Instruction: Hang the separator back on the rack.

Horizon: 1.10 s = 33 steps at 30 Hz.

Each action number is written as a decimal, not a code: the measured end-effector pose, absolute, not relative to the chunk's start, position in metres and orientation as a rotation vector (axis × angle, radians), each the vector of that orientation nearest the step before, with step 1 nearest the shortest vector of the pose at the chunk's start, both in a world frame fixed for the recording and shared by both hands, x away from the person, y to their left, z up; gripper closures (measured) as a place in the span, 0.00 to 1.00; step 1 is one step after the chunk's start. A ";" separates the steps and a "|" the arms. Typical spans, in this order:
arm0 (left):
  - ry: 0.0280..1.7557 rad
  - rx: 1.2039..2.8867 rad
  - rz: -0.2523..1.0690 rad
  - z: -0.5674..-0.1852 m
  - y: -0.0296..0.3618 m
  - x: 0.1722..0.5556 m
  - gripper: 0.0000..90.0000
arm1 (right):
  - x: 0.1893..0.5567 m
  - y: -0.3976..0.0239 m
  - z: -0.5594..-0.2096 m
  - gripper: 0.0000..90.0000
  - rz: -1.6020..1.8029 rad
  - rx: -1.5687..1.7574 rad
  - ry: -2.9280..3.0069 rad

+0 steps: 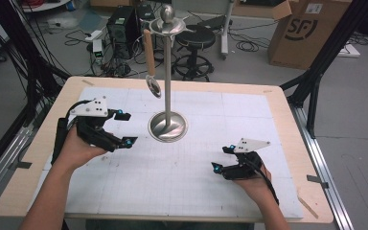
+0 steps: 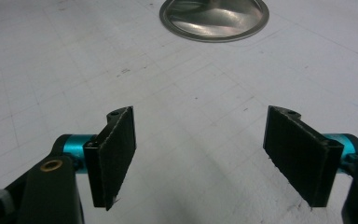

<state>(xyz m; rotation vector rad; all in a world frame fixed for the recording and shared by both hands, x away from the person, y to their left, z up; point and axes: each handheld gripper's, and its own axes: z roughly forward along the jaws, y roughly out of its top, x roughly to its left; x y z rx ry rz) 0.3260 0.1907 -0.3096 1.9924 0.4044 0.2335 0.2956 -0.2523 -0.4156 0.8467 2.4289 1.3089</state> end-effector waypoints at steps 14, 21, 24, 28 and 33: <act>0.411 2.017 0.228 -0.338 0.195 0.323 0.11 | 0.296 -0.253 -0.417 0.27 1.302 0.849 2.435; 0.429 2.007 0.197 -0.349 0.202 0.326 0.08 | 0.297 -0.255 -0.418 0.27 1.311 0.848 2.427; 0.433 2.013 0.190 -0.353 0.203 0.325 0.07 | 0.296 -0.256 -0.417 0.27 1.315 0.856 2.427; 0.431 1.998 0.179 -0.359 0.203 0.323 0.06 | 0.295 -0.257 -0.417 0.27 1.313 0.860 2.423; 0.447 2.028 0.165 -0.370 0.200 0.321 0.02 | 0.295 -0.261 -0.417 0.27 1.317 0.870 2.412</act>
